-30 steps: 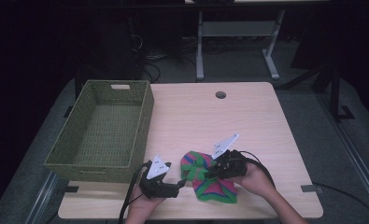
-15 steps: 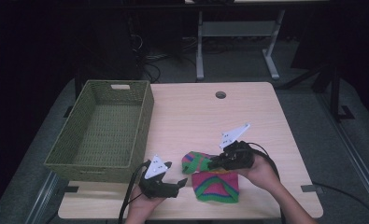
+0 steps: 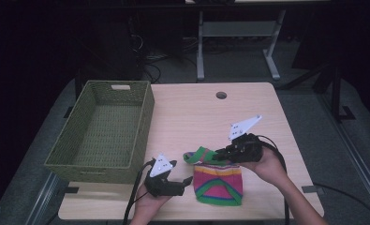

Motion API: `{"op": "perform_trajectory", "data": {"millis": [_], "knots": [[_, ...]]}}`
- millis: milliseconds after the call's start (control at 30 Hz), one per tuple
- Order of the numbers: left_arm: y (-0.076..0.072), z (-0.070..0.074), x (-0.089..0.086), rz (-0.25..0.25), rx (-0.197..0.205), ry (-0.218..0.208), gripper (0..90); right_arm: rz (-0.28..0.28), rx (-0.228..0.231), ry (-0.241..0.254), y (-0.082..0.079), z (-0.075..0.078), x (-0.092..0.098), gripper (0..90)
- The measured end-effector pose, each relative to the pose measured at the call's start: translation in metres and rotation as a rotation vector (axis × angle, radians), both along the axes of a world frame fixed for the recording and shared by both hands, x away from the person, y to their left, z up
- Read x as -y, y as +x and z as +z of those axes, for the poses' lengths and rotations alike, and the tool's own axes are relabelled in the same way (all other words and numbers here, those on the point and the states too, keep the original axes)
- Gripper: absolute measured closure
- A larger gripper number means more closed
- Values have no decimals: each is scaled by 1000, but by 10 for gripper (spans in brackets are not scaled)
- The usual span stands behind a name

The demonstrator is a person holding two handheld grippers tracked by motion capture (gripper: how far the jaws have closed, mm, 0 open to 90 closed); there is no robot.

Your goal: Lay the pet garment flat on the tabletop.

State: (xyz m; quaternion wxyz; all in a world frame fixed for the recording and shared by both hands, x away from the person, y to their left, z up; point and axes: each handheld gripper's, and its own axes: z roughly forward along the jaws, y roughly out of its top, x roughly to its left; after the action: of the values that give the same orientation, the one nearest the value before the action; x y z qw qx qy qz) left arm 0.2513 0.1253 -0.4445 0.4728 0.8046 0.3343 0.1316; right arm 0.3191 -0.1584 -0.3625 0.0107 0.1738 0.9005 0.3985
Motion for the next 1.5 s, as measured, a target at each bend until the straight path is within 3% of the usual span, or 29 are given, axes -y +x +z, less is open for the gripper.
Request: {"op": "perform_trajectory", "data": {"millis": [333, 467, 667, 867, 1067, 1100, 1233, 1333, 1500], "knots": [[22, -2, 6, 15, -8, -17, 180, 16, 23, 48, 2, 19, 10, 836], [31, -7, 10, -11, -13, -39, 204, 18, 27, 55, 1, 23, 12, 835], [42, -11, 20, -49, 31, -5, 223, 41, 41, 71, -3, 27, 16, 835], [52, -15, 22, -80, 66, -33, 236, 50, 41, 76, -3, 29, 20, 835], [63, -14, 27, -119, 67, -29, 409, 52, 35, 82, -2, 28, 24, 835], [64, -14, 27, -127, 66, -36, 553, 48, 35, 78, -1, 27, 26, 835], [64, -13, 27, -135, 72, -28, 759, 29, 25, 74, 3, 23, 32, 835], [63, -12, 26, -129, 70, -20, 820, 17, 19, 68, 4, 21, 35, 835], [61, -5, 22, -124, 79, -19, 829, -7, 13, 61, 7, 16, 38, 836]]}}
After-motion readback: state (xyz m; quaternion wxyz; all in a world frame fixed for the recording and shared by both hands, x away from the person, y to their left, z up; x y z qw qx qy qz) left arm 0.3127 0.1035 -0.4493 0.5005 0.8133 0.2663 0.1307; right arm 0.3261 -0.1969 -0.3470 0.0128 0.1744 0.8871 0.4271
